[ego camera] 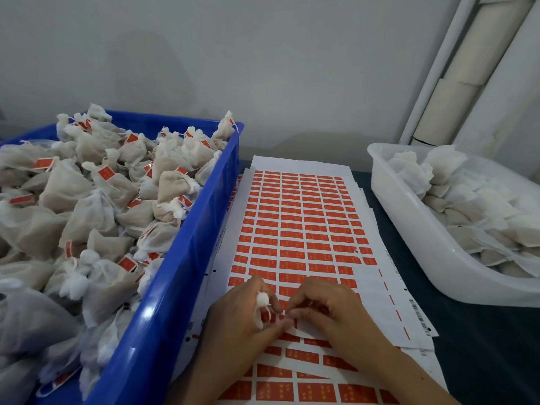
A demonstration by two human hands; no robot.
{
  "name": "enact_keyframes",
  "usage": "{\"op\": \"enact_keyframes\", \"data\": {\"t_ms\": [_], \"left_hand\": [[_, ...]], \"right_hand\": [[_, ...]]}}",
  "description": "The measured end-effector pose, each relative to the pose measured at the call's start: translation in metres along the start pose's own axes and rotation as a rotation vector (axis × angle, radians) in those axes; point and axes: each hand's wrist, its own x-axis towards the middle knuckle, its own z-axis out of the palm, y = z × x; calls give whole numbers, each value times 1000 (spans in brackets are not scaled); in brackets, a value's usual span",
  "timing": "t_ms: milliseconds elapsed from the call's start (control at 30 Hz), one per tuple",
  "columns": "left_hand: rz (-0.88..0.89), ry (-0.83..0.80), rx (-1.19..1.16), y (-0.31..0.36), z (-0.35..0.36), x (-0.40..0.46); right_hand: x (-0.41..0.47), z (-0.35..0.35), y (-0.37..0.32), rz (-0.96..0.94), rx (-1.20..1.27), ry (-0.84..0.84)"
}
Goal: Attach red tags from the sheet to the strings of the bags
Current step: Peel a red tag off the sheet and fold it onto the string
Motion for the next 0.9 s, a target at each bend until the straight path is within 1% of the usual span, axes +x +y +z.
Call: {"op": "enact_keyframes", "data": {"t_ms": [100,200,467,533,600,700,767,833,900], "left_hand": [[-25,-14,12,0,1,-1],[-25,4,65,-1,3,-2],[-175,-20,60,-3,3,0],[-203,-12,51,-1,1,0],[-231,-34,51,1,-1,-1],[-269,-87,23,2,-4,2],[-302,-105,-67,7,-8,5],[-363,-95,-242,14,-12,7],[-430,-4,-425,14,-10,16]], "right_hand": [[1,1,-2,-19,-62,11],[1,5,-3,-11,-93,41],[1,12,-6,5,-8,96],[0,12,-6,34,51,139],[1,9,-6,68,143,188],[0,4,-5,94,309,217],[-2,-1,-6,84,392,243],[-1,-9,-7,101,420,309],[4,-18,-7,111,398,389]]}}
